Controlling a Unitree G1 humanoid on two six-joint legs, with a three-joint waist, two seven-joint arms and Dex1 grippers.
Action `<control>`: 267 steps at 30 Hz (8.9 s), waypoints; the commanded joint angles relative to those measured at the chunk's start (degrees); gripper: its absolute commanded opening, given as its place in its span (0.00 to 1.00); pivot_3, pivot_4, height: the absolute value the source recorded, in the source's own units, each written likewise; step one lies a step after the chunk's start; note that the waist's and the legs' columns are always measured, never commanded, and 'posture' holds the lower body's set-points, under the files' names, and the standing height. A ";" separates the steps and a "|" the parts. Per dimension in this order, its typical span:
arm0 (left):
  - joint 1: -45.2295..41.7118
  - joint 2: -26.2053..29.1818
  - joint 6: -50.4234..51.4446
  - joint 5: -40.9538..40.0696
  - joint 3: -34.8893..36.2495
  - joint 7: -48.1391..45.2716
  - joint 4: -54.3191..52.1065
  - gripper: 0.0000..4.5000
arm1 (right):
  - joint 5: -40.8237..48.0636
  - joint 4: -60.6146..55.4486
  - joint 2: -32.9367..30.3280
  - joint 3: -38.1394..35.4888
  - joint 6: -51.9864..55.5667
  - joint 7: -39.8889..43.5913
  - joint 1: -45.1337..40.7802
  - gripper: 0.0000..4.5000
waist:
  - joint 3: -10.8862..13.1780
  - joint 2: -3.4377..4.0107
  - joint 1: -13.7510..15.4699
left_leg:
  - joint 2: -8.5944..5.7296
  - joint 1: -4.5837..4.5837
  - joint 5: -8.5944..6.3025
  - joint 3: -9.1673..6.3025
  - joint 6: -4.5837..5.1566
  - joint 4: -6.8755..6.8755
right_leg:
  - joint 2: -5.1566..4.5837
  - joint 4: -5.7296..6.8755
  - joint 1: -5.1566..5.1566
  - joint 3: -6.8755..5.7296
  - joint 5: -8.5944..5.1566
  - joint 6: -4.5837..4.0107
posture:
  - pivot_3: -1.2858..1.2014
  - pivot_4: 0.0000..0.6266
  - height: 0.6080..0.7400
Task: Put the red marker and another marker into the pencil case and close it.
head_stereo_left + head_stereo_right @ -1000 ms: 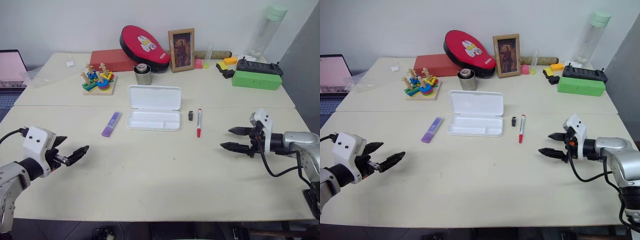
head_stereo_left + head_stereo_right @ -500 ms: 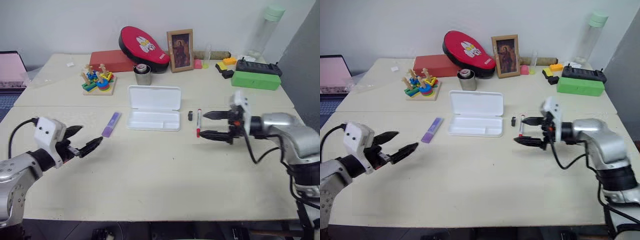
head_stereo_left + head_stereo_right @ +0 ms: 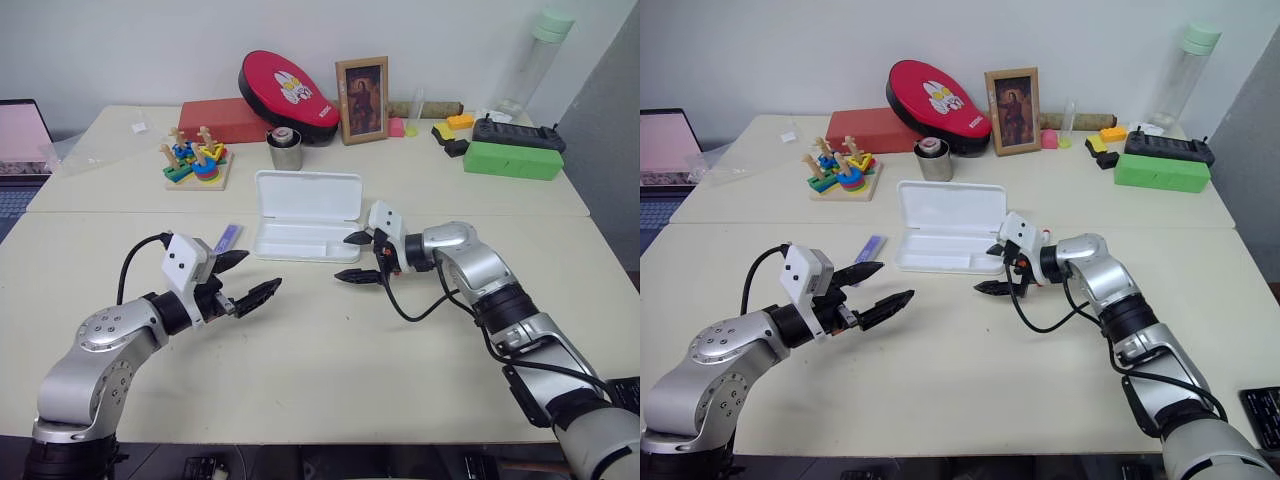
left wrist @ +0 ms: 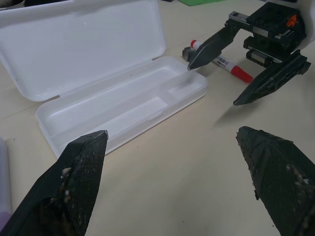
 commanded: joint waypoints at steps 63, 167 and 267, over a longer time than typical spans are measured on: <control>12.57 3.86 0.75 -3.25 6.27 -1.64 -10.99 1.00 | -3.35 -43.46 -9.66 6.15 14.77 2.25 22.09 0.13 | 0.00 0.01 0.27 | 0.00 0.22 -0.01 0.02 0.02 -0.02 | 0.00 -0.05 0.20 0.05 -0.01 0.01 | 0.52 0.24 1.00; 20.82 5.49 0.23 -2.62 13.70 -3.34 -13.37 1.00 | -3.59 -36.04 -6.62 9.73 3.48 -7.08 12.98 0.06 | 0.00 0.01 0.22 | 0.00 0.12 -0.03 0.00 0.03 -0.08 | 0.00 -0.09 0.10 0.02 -0.07 -0.01 | 0.52 0.24 1.00; -28.97 -4.91 -2.06 -3.36 7.80 5.43 16.47 0.27 | 27.07 -44.98 -10.79 -18.26 27.69 -3.91 0.15 1.00 | -0.02 -0.07 0.40 | 0.00 -0.65 0.11 -0.11 -0.21 0.05 | 0.01 0.00 -0.55 -0.13 -0.02 0.04 | 0.52 0.24 1.00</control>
